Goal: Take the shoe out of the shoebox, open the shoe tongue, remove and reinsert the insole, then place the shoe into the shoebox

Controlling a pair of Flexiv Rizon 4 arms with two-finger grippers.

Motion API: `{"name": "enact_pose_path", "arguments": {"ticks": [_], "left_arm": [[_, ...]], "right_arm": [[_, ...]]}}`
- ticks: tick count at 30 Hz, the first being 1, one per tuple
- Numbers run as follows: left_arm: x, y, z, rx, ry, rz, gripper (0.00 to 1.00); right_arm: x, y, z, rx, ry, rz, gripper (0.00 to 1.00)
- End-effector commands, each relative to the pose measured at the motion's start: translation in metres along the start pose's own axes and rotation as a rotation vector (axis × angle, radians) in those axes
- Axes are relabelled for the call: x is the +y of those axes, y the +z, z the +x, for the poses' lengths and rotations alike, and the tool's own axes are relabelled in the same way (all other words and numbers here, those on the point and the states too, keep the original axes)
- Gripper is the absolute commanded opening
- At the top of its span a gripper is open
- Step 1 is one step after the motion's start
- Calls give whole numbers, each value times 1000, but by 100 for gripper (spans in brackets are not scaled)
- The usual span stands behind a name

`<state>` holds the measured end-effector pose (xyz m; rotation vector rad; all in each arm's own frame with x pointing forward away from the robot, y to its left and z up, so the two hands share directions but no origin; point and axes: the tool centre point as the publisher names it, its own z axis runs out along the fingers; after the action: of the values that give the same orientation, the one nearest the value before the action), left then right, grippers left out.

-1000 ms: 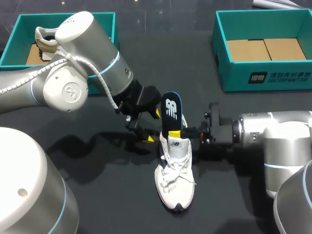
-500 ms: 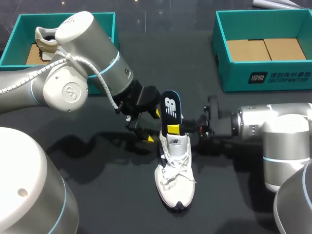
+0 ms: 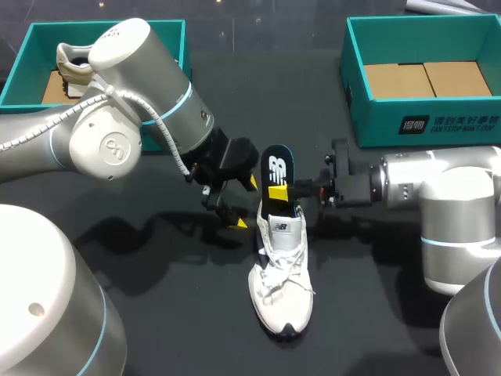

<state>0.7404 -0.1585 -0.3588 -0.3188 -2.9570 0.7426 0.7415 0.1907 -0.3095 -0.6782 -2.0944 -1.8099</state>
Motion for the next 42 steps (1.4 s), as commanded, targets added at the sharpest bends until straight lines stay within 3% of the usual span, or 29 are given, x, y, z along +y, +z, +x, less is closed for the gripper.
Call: {"name": "enact_pose_path", "arguments": {"ticks": [1, 8, 20, 27, 28, 29, 32, 42], "left_arm": [[0, 1, 0, 0, 0, -3, 100], [0, 1, 0, 0, 0, -3, 100], [0, 1, 0, 0, 0, -3, 100], [0, 1, 0, 0, 0, -3, 100], [0, 1, 0, 0, 0, -3, 100], [0, 1, 0, 0, 0, -3, 100], [0, 1, 0, 0, 0, -3, 100], [0, 1, 0, 0, 0, -3, 100]], "right_arm": [[0, 1, -5, 7, 15, 15, 0], [-20, 4, -5, 22, 66, 12, 0], [-48, 3, 15, 7, 109, 9, 0], [-43, 0, 20, 0, 91, 8, 0], [-42, 0, 20, 0, 86, 7, 8], [-40, 0, 20, 0, 81, 6, 25], [-32, 0, 17, 0, 66, 8, 29], [-7, -2, 4, 0, 27, 14, 27]]}}
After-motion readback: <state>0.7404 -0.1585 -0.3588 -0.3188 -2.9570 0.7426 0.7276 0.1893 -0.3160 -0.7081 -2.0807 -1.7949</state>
